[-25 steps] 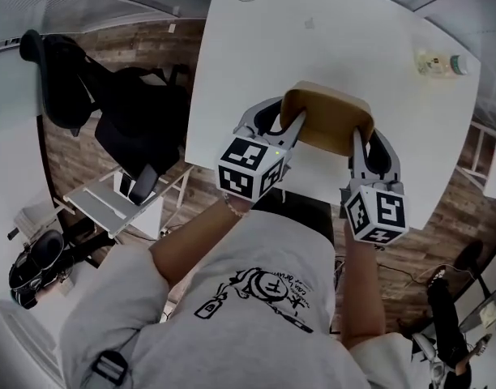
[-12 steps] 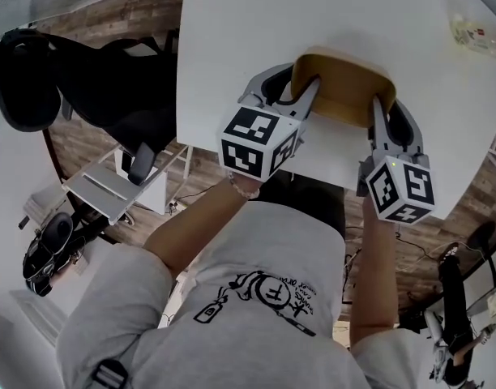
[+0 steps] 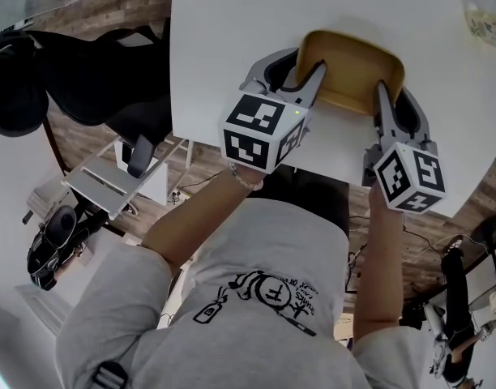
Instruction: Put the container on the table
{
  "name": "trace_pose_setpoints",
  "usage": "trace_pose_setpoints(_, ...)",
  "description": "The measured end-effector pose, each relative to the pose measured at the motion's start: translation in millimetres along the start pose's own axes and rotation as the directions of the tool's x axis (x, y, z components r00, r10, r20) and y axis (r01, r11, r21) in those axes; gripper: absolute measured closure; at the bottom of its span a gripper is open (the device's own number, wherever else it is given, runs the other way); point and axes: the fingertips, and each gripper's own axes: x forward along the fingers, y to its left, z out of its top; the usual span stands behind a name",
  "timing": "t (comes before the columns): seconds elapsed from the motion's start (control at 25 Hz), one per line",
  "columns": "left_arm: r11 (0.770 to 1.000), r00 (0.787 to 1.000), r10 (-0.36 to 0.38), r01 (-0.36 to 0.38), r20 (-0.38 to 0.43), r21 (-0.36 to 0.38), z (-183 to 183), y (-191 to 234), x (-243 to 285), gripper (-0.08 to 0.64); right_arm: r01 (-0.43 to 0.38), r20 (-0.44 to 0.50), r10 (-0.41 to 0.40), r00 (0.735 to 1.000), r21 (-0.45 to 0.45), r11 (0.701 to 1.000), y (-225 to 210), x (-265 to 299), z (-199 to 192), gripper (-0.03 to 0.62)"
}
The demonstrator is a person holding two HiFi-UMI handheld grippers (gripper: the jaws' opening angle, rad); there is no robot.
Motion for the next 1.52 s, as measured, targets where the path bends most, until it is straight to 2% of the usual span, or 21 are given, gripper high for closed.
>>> trace_pose_setpoints(0.24,0.999,1.0,-0.013,0.013,0.007,-0.034,-0.2,0.9,2.6,0.422,-0.007,0.002,0.007,1.0,0.024,1.0,-3.8,2.7,-1.3,0.478)
trace_pose_setpoints(0.52,0.998,0.997,0.063,-0.062,0.055,-0.009,14.7,12.1,-31.7,0.414,0.071,0.055,-0.065,0.996,-0.108,0.992,-0.1,-29.1,25.3,0.466)
trace_pose_setpoints(0.64,0.998,0.995,0.062,-0.062,0.077,0.0,25.7,3.3,-59.7,0.414,0.069,0.085,-0.057,0.995,-0.139,0.988,17.2,-52.8,41.9,0.467)
trace_pose_setpoints(0.72,0.999,0.992,0.045,-0.048,0.118,0.021,41.9,-6.6,-73.5,0.416,0.06,0.123,-0.04,0.992,-0.162,0.985,27.5,-65.3,60.2,0.468)
trace_pose_setpoints(0.92,0.998,0.973,-0.013,-0.001,0.231,0.062,88.7,-35.9,-108.5,0.449,0.034,0.215,0.02,0.976,-0.246,0.969,58.5,-100.4,107.1,0.489)
trace_pose_setpoints(1.16,0.996,0.939,-0.061,0.034,0.339,0.087,133.7,-69.6,-165.4,0.509,0.02,0.311,0.085,0.947,-0.321,0.947,96.2,-157.1,156.6,0.518)
trace_pose_setpoints(1.52,0.979,0.894,-0.17,0.107,0.415,0.171,168.5,-124.6,-231.6,0.531,-0.049,0.359,0.195,0.913,-0.378,0.924,161.8,-222.8,180.8,0.534)
